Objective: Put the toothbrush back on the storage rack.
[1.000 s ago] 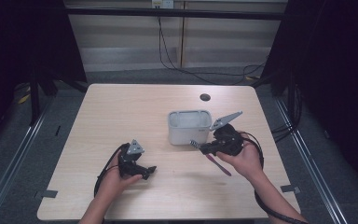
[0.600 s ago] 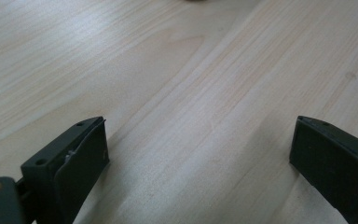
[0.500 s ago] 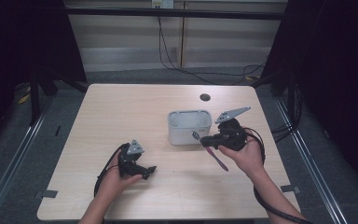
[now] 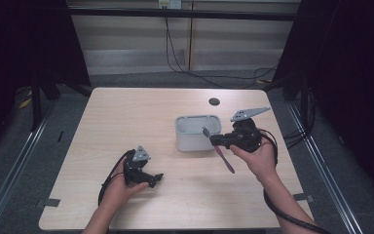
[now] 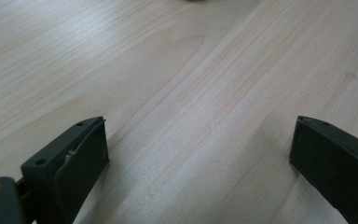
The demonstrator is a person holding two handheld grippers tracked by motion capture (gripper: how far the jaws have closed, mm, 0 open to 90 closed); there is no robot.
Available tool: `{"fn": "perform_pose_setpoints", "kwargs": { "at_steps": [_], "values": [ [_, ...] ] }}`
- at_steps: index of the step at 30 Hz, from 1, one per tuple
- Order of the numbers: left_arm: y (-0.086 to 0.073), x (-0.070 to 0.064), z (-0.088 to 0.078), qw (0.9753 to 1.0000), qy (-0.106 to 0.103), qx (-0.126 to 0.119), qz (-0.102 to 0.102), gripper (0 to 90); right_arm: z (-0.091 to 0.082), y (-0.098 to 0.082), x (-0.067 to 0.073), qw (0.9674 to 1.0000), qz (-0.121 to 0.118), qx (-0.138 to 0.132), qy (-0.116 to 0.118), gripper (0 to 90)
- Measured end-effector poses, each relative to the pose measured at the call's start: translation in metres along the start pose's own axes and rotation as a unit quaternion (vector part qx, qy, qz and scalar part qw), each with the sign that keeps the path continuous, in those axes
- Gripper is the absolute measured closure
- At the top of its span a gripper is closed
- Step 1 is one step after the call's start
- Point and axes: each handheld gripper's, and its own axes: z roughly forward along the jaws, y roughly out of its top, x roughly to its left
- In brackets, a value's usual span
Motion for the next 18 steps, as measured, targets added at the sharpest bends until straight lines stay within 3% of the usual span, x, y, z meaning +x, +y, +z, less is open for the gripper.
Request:
{"fn": "perform_pose_setpoints", "kwargs": {
  "at_steps": [18],
  "values": [
    [0.0, 0.0, 0.0, 1.0, 0.0, 0.0, 0.0, 3.9, -0.012, 0.008, -0.008, 0.9978, 0.023, -0.062, -0.006, 84.8]
  ]
}}
